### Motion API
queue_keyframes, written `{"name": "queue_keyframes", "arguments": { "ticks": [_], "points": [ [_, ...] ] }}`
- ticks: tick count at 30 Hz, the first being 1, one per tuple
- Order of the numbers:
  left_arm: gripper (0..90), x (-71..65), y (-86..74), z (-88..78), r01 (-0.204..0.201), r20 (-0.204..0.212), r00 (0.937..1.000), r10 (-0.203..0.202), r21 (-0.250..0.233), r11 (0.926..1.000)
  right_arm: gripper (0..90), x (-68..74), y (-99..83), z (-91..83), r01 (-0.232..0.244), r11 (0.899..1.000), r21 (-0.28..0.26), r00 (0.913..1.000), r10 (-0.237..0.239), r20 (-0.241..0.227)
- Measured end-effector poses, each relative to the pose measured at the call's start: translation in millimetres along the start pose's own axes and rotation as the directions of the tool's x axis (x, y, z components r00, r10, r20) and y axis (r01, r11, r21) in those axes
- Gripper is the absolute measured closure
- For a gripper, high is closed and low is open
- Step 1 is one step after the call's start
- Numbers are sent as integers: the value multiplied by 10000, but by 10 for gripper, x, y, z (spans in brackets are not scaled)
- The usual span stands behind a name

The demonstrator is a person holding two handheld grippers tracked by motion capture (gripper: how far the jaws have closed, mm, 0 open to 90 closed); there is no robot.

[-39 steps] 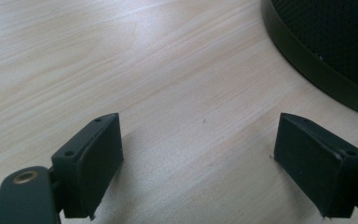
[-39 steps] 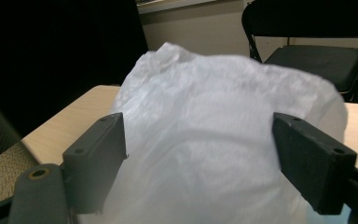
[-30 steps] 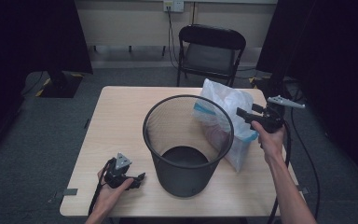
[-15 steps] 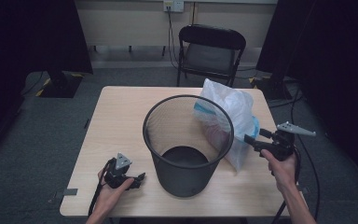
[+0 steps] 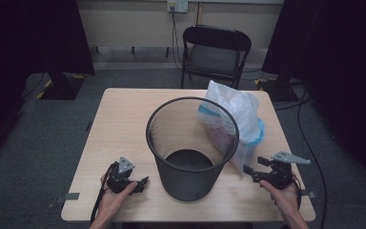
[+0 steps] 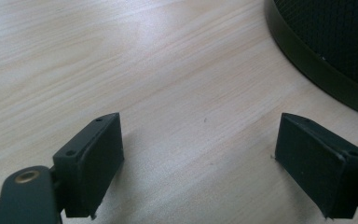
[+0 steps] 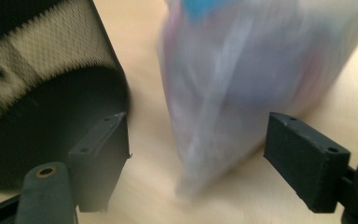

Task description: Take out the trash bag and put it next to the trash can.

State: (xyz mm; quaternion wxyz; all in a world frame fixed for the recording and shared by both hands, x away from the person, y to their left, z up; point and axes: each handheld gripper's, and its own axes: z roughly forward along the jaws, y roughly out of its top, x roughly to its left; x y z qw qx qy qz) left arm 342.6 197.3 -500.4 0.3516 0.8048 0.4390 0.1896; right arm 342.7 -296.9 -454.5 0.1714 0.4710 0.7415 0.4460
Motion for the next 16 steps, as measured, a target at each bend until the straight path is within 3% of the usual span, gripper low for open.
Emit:
{"name": "queue_keyframes", "arguments": {
  "ticks": [4, 6, 10, 13, 16],
  "points": [
    [145, 0, 0, 0, 1, -2, 10000, -1, 0, 10000, 198, 3, -118, 157, 237, 9961, 853, 9991, -267, 343],
    [145, 0, 0, 0, 4, 0, 10000, -4, -1, 10000, 194, 7, -173, 267, 375, 9887, 1449, 9968, -473, 649],
    [145, 0, 0, 0, 2, 3, 10000, -2, 2, 10000, 149, 15, -209, 411, 680, 9767, 2036, 9906, -904, 1031],
    [145, 0, 0, 0, 2, 4, 10000, -2, 1, 10000, 147, 49, -241, 434, 848, 9794, 1833, 9849, -1102, 1332],
    [145, 0, 0, 0, 5, 5, 10000, -5, 0, 10000, 143, 40, -264, 440, 933, 9827, 1602, 9849, -1146, 1294]
  ]
}}
